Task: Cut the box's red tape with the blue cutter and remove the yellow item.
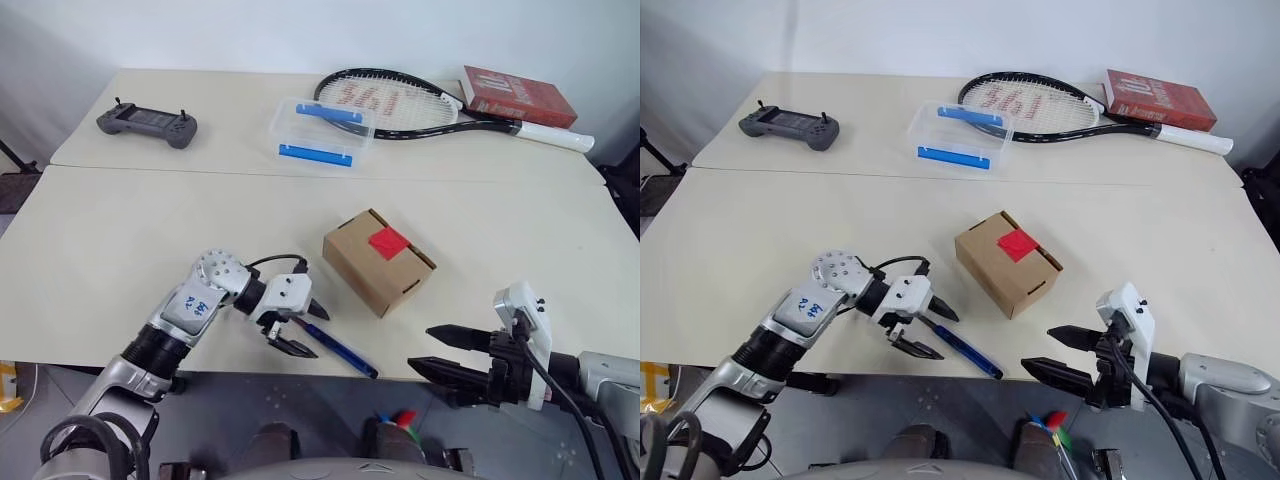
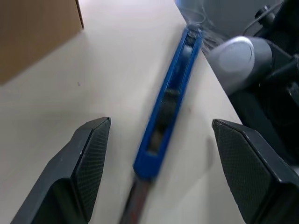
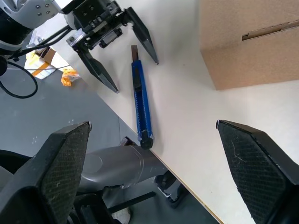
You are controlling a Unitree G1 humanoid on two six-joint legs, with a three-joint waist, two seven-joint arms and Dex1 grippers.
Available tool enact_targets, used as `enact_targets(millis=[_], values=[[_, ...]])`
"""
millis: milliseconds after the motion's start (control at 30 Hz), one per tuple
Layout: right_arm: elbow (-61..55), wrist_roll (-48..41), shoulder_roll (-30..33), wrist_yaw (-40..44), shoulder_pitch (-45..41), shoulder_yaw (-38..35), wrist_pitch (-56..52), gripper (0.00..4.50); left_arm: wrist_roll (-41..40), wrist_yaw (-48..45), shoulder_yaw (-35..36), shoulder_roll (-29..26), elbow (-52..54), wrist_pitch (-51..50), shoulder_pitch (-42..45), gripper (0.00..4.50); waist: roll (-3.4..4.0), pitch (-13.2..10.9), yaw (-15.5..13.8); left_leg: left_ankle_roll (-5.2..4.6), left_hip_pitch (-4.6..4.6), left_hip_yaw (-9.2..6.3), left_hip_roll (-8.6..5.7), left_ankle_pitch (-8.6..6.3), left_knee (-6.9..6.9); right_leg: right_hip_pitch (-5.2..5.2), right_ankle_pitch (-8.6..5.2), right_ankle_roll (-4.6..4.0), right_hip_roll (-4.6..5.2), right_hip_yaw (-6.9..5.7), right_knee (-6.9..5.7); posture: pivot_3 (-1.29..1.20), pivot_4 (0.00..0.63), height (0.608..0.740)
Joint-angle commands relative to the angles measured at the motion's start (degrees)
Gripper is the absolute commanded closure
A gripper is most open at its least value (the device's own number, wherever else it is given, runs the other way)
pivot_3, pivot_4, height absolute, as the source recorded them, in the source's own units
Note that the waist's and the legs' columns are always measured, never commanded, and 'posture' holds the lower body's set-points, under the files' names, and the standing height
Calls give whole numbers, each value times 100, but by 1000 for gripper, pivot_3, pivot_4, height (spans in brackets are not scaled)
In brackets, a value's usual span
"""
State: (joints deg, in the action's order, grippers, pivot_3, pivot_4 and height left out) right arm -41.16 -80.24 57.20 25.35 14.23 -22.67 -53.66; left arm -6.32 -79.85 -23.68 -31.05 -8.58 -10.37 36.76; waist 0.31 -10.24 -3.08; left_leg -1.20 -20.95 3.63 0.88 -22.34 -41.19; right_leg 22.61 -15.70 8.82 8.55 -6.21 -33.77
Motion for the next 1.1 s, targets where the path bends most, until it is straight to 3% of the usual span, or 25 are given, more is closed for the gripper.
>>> enact_targets(millis=[33, 100, 367, 433, 700, 833, 967, 1100], values=[[-179, -4, -62, 9, 12, -124, 114, 0, 170, -101, -153, 84, -337, 223, 146, 981, 0, 0, 0, -1, 0, 0, -1, 0, -1, 0, 0, 0, 0, 0, -1, 0, 150, 740], [-188, 83, -74, 29, 10, -110, 129, 0, 292, -145, -205, 78, -485, 451, 187, 1335, 0, 0, 0, -1, 0, 0, -1, 0, -2, 0, 0, 0, 0, 1, -1, 0, 150, 740], [-292, 335, -158, 135, 111, -112, 230, 0, 527, -233, -292, -77, -683, 1016, 27, 3700, 0, 1, 37, -1, 2, 0, 2, 0, 1, 0, 1, 2, 0, -2, -3, 0, 150, 740], [-295, 387, -168, 168, 115, -114, 251, 0, 537, -236, -297, -107, -686, 1116, -7, 4071, 0, 1, 38, -1, 4, 0, 2, 0, 2, 0, 1, 2, 0, -2, -4, 0, 150, 740], [-195, 385, -179, 274, -26, -80, 281, 0, 489, 41, -76, -99, -623, 1387, -125, 4071, 0, 2, 42, -1, 7, 1, 3, 0, 1, 0, 1, 2, 0, -1, -6, 0, 150, 740], [109, -884, -127, -394, -276, -201, 229, 0, 391, 774, 439, 46, -511, 1940, -242, 4071, -1, 1, 43, -1, 10, 1, 4, 0, -3, -3, 2, 2, 1, 3, -7, 0, 150, 740], [554, -3129, 286, -1579, -390, 52, 548, 0, 363, 1524, 913, 89, -74, 2759, -520, 4071, -3, 0, 26, -4, 1, -17, 5, 3, -15, -2, 9, 6, 7, 2, -7, 0, 150, 740], [487, -3276, 478, -1966, -438, 587, 597, 0, 380, 1811, 1031, 71, 373, 3177, -898, 4071, -7, -3, 16, -6, -5, -53, 3, 2, -13, -2, 22, 13, 8, -5, 0, 0, 150, 740]])
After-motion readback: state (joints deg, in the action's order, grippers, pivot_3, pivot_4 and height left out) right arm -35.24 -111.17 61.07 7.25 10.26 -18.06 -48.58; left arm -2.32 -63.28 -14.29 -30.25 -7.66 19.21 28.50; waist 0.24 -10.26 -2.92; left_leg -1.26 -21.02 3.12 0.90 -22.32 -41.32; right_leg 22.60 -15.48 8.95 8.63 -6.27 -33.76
